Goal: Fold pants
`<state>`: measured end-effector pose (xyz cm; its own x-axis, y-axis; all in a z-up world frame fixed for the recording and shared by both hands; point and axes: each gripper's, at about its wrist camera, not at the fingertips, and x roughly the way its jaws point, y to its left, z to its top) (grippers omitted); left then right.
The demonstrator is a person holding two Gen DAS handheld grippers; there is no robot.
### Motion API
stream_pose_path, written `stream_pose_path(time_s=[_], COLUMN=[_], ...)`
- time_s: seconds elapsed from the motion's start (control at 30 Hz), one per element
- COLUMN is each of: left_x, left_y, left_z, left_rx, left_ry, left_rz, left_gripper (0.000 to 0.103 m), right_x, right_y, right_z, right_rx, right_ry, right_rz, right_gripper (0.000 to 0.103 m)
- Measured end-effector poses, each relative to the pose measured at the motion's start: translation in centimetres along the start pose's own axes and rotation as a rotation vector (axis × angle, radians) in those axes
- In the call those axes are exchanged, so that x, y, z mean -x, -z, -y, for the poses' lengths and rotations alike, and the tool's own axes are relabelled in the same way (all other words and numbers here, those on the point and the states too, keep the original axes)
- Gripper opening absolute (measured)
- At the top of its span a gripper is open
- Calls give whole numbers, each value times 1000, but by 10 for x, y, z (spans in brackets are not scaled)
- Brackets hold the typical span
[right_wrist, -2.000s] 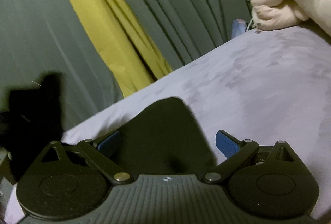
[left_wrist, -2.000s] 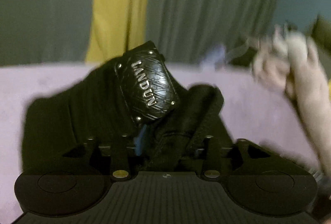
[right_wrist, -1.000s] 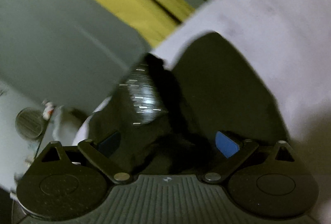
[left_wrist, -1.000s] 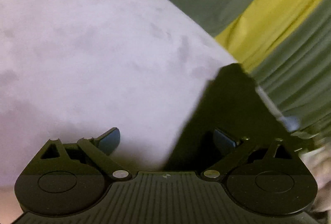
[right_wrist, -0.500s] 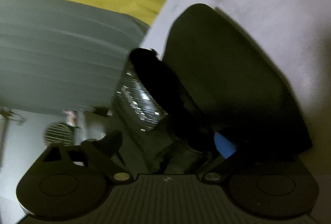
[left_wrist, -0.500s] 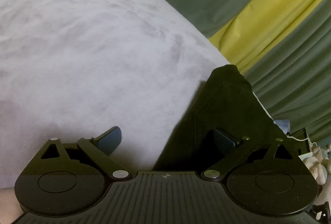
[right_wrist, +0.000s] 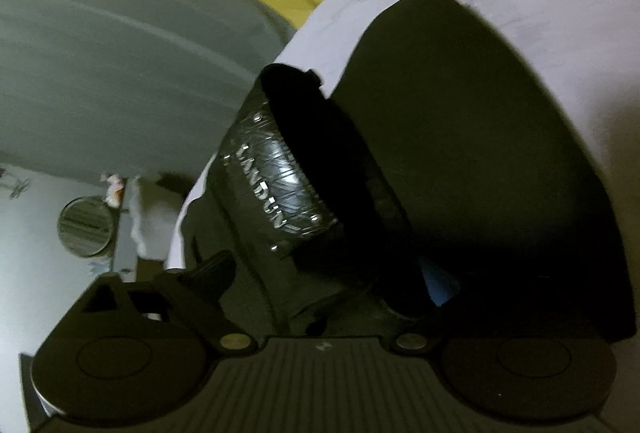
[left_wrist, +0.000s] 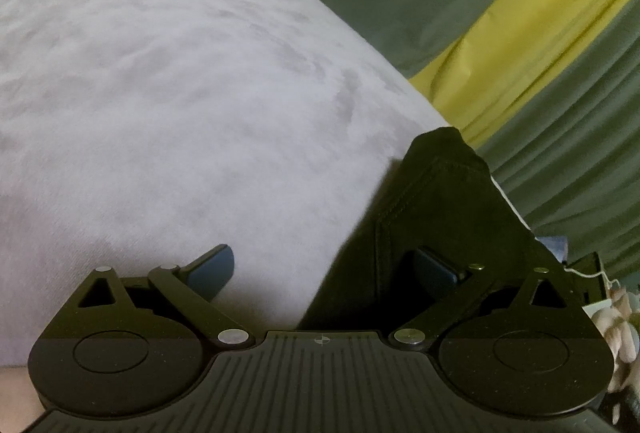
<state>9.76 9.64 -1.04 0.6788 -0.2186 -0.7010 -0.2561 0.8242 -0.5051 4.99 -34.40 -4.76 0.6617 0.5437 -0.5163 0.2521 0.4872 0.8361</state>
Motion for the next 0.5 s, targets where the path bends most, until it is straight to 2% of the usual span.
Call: stream_pose_path(time_s=[0.1,0.17,0.3,0.43,0.5], left_x=[0,-1,-3,-4,-4], left_y=[0,1,2,2,3], left_z=[0,1,4,4,3], left_rx=[9,4,-3,2,9], left_ry=[0,-5,-17,-21,-22], left_rz=[2,7,17,25,29], left_gripper=[101,101,101,101,101], right_x=[7,10,-4,-20,-22], right_y=[0,1,-3,-7,-7], right_z=[14,27,26,16,13], right_rx=[-22,-64,-40,-9,0], right_ry=[-46,-82,-55,-70,-65], right_rz=[12,15,-14,-43,-38], right_gripper=[58,52,53,67,66])
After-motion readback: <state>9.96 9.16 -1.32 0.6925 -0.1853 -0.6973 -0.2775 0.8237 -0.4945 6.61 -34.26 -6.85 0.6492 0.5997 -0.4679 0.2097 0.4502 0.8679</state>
